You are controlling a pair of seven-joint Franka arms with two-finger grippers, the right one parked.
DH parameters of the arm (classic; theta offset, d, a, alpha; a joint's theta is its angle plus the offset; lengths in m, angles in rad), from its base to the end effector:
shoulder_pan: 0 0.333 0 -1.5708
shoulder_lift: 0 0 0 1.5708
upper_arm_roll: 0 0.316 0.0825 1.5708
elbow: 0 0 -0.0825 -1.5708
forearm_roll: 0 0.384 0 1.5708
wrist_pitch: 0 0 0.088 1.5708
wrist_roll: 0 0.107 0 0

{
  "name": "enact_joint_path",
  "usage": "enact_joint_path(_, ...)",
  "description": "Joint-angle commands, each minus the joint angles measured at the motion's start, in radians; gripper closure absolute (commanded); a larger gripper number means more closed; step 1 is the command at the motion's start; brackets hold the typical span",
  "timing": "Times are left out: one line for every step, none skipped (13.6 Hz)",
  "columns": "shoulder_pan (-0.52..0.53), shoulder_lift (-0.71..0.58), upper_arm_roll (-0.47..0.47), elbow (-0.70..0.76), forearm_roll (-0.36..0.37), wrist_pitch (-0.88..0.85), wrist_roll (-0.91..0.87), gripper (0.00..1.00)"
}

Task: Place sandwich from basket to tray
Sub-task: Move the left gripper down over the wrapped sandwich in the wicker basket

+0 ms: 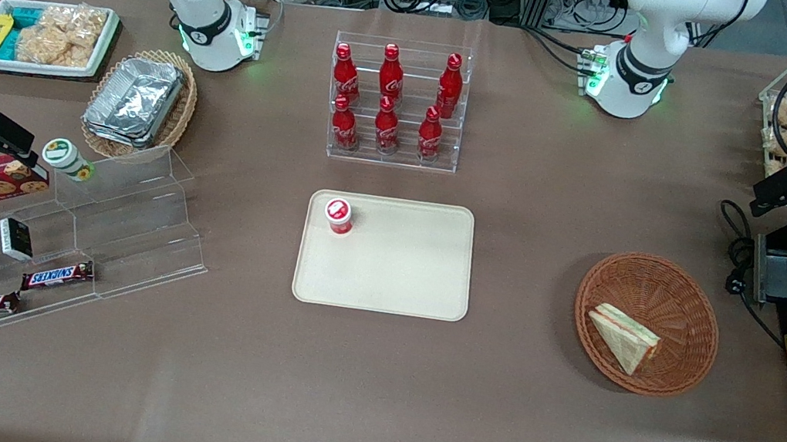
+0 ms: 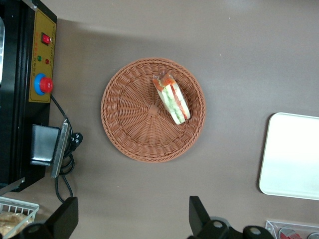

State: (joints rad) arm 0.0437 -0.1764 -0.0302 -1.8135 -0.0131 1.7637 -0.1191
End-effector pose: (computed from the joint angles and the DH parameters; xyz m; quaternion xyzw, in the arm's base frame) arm 0.5152 0.0045 0.6204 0.9957 0.0670 0.0629 0.0072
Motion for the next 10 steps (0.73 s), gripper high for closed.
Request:
enact_joint_path(-0.015, 0.002, 0.006, 0.028, 0.059, -0.067, 0.044, 0.0)
enact_joint_path(-0.012, 0.001, 0.009, 0.033, 0.058, -0.078, 0.061, 0.0)
enact_joint_path(-0.012, 0.003, 0.009, 0.042, 0.047, -0.073, 0.061, 0.0)
enact_joint_path(-0.01, 0.006, 0.01, 0.051, 0.039, -0.069, 0.058, 0.0)
enact_joint_path(-0.008, 0.008, 0.01, 0.057, 0.009, -0.069, 0.064, 0.0)
enact_joint_path(-0.007, 0.012, 0.013, 0.059, -0.039, -0.064, 0.065, 0.0)
enact_joint_path(-0.005, 0.021, 0.013, 0.063, -0.047, -0.067, 0.052, 0.0)
enact_joint_path(0.008, 0.05, 0.013, 0.066, -0.048, -0.075, 0.042, 0.0)
enact_joint_path(0.016, 0.07, 0.012, 0.065, -0.044, -0.075, 0.015, 0.0)
enact_joint_path(0.018, 0.098, 0.013, 0.065, -0.044, -0.067, -0.013, 0.0)
